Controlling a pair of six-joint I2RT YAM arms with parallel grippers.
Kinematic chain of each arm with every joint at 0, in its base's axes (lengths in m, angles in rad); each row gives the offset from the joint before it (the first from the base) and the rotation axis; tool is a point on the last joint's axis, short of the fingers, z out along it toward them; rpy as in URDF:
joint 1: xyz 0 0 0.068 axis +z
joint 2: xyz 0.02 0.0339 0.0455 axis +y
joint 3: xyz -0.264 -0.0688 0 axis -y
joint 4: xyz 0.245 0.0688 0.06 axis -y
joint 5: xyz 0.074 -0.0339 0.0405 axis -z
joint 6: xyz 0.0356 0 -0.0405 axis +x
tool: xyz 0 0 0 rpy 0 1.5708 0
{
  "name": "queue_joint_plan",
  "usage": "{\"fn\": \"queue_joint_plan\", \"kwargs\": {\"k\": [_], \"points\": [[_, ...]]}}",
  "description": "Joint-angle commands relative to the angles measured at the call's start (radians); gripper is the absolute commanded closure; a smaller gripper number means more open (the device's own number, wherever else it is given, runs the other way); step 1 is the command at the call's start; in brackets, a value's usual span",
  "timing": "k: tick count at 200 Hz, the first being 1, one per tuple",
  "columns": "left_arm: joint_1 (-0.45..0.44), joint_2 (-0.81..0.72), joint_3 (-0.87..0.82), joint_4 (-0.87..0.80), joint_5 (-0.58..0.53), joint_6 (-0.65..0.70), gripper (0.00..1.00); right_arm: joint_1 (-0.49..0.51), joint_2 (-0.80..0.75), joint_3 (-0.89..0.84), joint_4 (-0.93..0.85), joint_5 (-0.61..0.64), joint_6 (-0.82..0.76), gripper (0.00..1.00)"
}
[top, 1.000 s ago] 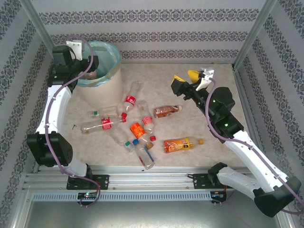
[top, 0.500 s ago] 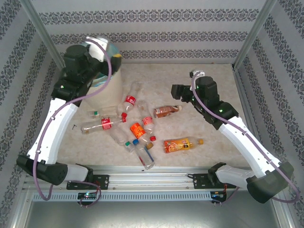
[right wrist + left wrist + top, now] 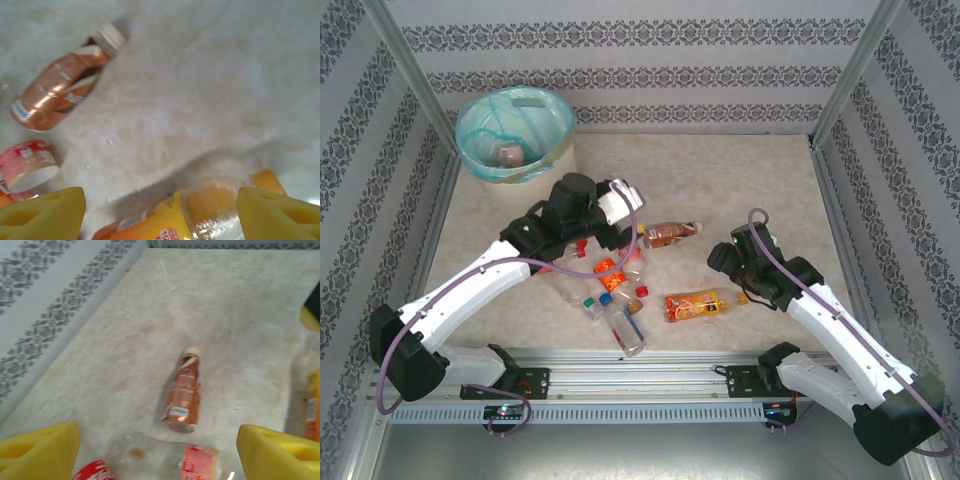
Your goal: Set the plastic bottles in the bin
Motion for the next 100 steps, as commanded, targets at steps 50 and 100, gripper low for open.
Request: {"fn": "queue_joint_plan", "kwargs": {"k": [50,100], "points": [[-0.118,-0.042,-0.199,0.299,0.088,0.036,0.15,-0.003,-0.034,-0.145,-0.065,-0.052,0.328,0.23],[-0.118,-0.014,-0.196,0.293,0.065,0.028,0.15,0.007,0.017,-0.215,0.046,-0.087,0.425,0.23]]}}
